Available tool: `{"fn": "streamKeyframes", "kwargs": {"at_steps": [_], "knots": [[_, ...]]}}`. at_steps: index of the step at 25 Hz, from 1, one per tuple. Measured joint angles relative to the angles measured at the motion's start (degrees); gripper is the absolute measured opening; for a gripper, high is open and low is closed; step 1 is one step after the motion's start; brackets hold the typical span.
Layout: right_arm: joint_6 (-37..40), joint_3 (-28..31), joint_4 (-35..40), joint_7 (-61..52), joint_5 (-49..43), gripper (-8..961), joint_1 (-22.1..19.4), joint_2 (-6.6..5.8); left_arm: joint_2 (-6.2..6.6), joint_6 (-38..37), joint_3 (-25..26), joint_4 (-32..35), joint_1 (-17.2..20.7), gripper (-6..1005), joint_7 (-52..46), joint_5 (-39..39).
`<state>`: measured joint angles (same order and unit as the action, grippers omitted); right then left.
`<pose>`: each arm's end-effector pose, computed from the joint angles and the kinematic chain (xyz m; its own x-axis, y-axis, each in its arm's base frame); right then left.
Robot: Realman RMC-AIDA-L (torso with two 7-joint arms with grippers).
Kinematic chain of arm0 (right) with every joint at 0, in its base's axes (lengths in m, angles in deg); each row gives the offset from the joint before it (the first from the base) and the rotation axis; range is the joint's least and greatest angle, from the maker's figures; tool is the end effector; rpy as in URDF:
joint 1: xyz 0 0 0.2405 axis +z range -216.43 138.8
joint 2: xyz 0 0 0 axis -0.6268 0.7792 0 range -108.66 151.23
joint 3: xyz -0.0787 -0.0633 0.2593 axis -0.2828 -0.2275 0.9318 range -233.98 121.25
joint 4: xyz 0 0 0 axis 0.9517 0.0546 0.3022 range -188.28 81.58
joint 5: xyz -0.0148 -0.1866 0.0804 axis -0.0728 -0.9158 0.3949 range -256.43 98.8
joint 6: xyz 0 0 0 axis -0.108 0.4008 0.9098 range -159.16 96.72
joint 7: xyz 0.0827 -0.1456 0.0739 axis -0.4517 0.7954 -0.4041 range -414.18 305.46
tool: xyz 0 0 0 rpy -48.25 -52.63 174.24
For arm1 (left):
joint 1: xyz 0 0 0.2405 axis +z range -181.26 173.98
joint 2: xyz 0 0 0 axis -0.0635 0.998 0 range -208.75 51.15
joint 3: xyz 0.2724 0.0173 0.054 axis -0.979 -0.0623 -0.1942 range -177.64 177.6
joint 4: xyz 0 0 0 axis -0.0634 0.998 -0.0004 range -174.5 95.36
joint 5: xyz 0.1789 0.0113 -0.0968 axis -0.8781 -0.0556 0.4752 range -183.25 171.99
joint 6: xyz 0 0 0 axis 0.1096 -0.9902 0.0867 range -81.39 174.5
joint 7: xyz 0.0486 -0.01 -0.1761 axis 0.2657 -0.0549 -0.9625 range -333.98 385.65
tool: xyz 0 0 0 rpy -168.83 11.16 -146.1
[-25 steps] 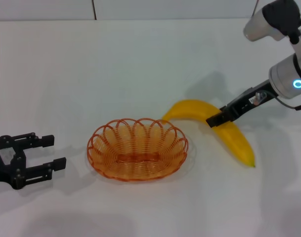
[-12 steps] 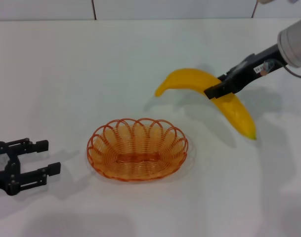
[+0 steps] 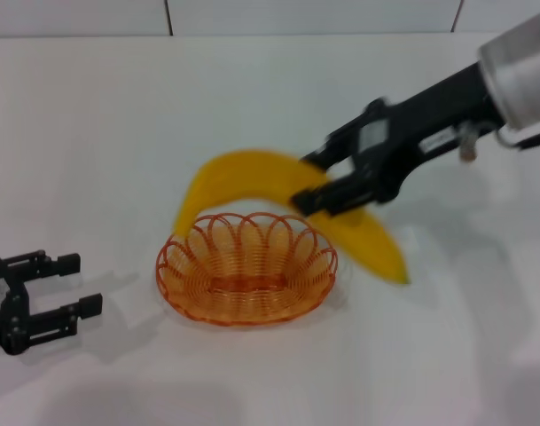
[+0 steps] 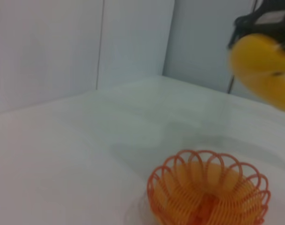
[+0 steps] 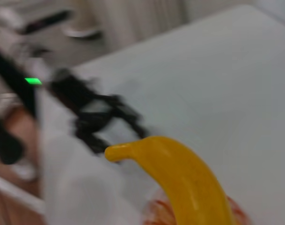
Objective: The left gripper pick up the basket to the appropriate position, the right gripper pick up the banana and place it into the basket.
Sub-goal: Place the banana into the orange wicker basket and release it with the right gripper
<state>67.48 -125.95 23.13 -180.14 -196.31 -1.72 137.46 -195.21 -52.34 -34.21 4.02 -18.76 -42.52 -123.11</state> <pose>0.1330 0.3489 -0.0237 0.9392 -0.3347 -0.0761 -0.3362 -0.9417 -0.0079 -0.3396 0.2643 -0.0012 0.8322 0.3118 0.4584 0.4550 -0.8566 -0.2435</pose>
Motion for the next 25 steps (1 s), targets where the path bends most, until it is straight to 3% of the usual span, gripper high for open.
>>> {"fn": "streamKeyframes", "kwargs": {"at_steps": [9,19,25], "knots": [[-6.1,-15.6,-2.9,0.8,3.9,520,0.7,0.08,0.05,-0.1,0.0,0.0,-0.6,679,0.0,-1.1],[-13.0,-16.7,-17.5,0.9,3.9,525,8.3,0.04,0.05,-0.1,0.0,0.0,-1.4,680,-0.1,-1.7],[-12.7,-16.7,-19.3,4.3,4.3,528,9.0,0.07,0.05,-0.1,0.0,-0.2,-1.6,678,0.1,-1.7]]}}
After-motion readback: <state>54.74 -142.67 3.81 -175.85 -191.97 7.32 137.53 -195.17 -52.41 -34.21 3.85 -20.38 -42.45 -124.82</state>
